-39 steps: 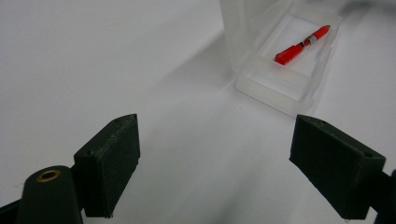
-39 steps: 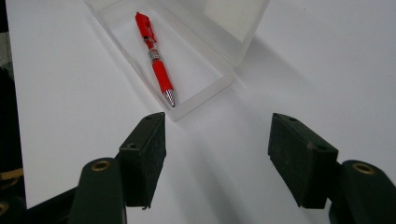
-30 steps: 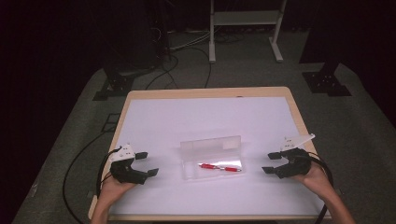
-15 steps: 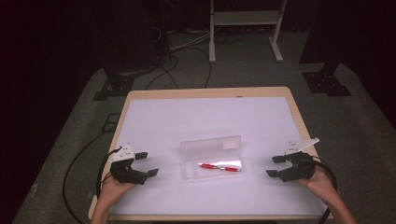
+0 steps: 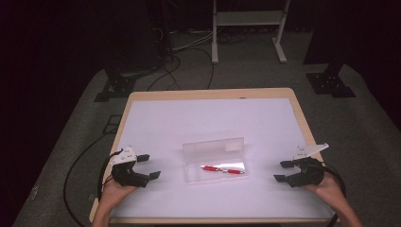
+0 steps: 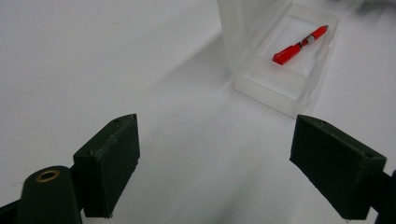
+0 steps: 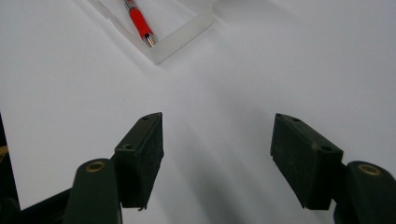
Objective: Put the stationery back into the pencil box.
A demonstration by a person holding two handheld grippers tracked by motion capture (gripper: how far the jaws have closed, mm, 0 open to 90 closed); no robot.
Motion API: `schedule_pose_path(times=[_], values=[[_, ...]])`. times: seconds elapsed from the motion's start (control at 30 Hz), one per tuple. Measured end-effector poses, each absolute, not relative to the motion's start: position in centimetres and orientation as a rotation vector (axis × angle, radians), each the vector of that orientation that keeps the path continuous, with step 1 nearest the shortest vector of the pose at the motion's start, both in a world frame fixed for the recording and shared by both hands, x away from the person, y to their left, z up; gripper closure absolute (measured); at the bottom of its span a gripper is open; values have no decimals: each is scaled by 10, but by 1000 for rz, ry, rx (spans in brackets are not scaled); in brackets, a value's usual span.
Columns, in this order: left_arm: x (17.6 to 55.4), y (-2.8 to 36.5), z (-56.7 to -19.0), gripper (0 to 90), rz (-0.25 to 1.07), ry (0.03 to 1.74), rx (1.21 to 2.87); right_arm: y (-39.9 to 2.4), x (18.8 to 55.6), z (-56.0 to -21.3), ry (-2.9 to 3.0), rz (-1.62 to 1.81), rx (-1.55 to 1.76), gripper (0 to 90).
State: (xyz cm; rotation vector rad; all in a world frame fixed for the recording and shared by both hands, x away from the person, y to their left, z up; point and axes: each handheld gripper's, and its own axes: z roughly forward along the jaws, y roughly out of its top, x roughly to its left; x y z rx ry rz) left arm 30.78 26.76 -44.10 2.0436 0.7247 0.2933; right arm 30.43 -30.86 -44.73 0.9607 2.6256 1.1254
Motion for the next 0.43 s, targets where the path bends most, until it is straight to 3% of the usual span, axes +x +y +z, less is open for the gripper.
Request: schedule_pose_path(times=[0.43], values=[[308, 266, -441, 142, 288, 726, 2040, -318, 286, -463, 2576, 1169, 1025, 296]])
